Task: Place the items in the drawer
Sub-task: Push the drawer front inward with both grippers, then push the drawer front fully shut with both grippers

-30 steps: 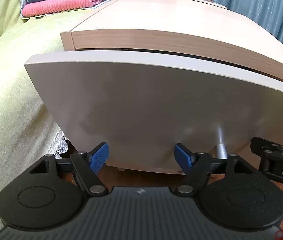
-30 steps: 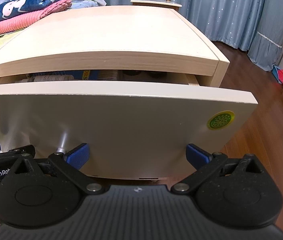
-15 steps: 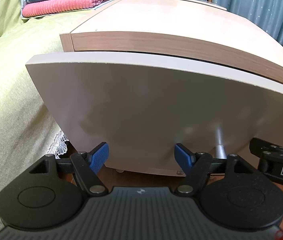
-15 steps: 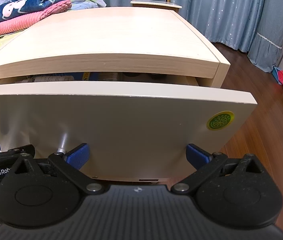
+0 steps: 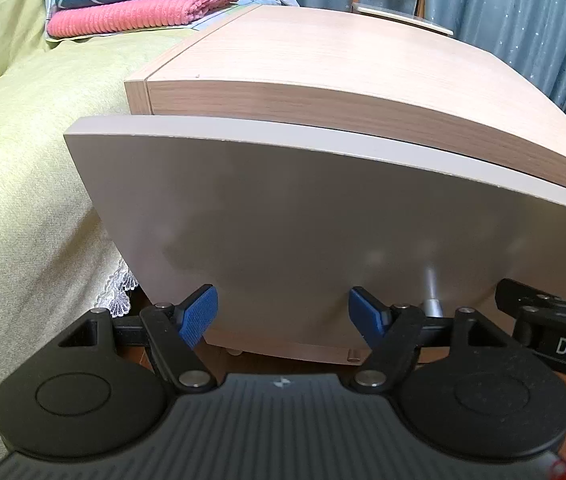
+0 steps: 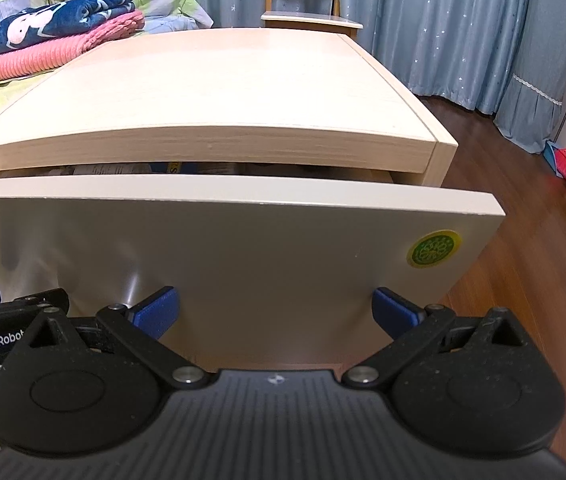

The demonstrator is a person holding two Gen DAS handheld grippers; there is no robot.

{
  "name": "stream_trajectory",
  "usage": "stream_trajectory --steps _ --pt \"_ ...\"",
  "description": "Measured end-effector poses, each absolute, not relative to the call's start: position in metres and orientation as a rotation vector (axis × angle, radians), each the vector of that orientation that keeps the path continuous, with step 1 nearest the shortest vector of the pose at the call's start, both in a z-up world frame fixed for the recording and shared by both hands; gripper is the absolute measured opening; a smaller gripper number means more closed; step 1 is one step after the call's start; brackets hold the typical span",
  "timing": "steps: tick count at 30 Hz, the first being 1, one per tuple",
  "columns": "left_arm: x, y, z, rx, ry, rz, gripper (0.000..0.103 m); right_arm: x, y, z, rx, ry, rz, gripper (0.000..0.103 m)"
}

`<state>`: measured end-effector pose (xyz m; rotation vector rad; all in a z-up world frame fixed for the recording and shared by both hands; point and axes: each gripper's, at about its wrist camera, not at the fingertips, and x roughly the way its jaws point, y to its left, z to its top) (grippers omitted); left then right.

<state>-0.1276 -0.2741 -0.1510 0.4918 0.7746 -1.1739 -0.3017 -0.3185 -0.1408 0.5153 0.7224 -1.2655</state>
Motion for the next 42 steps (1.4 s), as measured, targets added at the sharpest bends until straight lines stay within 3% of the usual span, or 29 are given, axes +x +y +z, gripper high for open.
stream_trajectory --steps 42 --pt "-0.117 -0.271 -0.132 0.373 0.693 -1.197 0.074 -0.307 -0.32 -0.123 0.505 0.575 -1.256 0.102"
